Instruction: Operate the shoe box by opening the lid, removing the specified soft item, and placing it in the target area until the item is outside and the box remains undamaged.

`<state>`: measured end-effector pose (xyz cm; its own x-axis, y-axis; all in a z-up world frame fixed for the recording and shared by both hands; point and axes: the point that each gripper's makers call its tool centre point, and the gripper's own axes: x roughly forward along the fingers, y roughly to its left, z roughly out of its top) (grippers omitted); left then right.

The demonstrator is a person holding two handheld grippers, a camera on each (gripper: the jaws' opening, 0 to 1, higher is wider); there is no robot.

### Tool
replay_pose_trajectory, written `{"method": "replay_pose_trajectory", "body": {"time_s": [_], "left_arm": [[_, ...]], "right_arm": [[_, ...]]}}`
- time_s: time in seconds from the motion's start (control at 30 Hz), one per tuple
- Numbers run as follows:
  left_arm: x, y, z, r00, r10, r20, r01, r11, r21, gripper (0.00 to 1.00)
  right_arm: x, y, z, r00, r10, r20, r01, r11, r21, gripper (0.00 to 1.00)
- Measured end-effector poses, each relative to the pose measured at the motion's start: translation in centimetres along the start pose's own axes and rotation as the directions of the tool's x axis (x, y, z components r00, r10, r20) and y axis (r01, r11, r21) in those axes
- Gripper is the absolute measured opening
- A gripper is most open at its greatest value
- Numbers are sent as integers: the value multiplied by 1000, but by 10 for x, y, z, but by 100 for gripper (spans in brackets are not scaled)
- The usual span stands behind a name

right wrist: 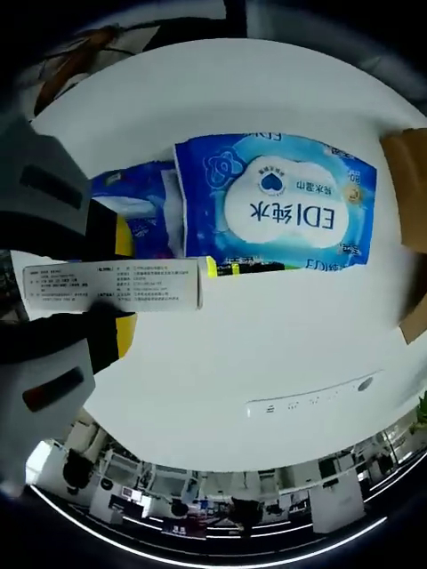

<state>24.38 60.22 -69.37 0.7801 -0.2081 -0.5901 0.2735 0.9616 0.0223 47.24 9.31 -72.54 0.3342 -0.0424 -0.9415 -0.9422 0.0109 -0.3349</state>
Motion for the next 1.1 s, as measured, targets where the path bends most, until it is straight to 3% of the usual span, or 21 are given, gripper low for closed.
{"method": "replay_pose_trajectory", "body": {"time_s": [0.23,0.83,1.1], "left_arm": [[1,1,0,1000,10,-4,-10,1000,16,45],[1,2,-1,1000,26,-12,-25,999,33,45],[1,3,-1,999,30,-13,-29,999,32,45]], "right_arm": [[15,3,-4,999,28,-27,-29,998,-50,18],[26,4,-18,992,53,-111,-60,996,-60,18],[33,5,-17,992,61,-112,-68,996,-61,18]]}}
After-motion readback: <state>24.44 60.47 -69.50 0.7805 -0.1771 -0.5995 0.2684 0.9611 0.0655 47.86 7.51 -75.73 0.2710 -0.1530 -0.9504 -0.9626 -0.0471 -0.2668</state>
